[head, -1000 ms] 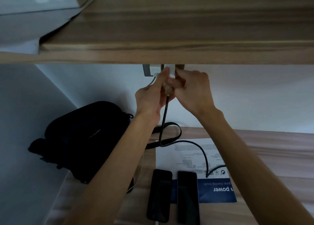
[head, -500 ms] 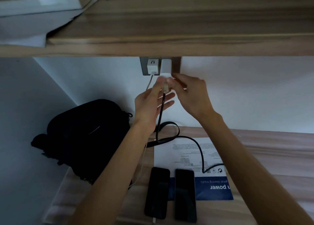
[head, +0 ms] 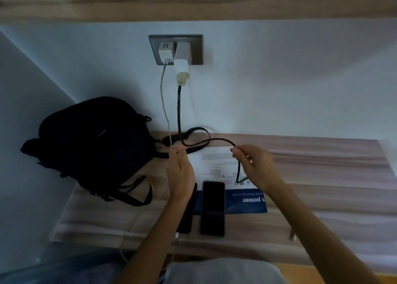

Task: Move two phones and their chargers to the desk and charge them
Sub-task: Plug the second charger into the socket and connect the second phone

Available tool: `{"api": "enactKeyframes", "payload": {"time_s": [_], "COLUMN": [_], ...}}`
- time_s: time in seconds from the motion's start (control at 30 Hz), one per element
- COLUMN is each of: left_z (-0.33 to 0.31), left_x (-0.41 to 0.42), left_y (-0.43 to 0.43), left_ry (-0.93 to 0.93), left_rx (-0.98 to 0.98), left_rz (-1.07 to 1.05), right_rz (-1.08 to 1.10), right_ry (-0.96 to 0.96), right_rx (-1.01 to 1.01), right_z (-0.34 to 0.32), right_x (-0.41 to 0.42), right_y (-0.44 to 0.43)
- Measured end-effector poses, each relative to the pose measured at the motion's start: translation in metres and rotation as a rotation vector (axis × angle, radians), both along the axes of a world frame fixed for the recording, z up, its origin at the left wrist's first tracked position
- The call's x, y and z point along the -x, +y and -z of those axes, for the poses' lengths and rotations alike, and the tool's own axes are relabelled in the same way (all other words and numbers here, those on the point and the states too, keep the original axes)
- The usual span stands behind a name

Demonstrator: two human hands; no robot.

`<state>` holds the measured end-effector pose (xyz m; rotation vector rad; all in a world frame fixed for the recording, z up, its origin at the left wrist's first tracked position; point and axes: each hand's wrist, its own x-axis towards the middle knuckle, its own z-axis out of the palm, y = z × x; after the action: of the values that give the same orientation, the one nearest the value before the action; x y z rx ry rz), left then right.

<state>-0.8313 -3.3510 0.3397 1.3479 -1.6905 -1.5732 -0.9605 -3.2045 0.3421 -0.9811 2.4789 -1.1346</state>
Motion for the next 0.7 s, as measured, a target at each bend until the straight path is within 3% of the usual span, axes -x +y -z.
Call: {"api": "enactKeyframes", "payload": {"time_s": [0.1,0.3,0.5,0.7], "left_z": [0.029,0.069,0.084,0.098], "left_x": [-0.013,-0.033,-0.032,-0.026], "left_y": [0.026,0.079,0.121,0.132], "left_ry": [-0.092,-0.510,-0.837,-0.979], "left_rx": [-0.031,0.119,0.213,0.264], "left_rz": [0.063,0.389,0.589,0.548], "right_rz": [-0.017,-0.173,-0.234,-0.366], "right_ry": [-0.017,-0.039,0.059,0.171], "right_rx": [-0.158,-0.478,-0.533,-0.627], "right_z": [0.031,0.077,0.094,0.100], "right_x": [-0.003,-0.012,-0.013,-0.007], "right_y": [0.049,0.140,0.189,0.225]}}
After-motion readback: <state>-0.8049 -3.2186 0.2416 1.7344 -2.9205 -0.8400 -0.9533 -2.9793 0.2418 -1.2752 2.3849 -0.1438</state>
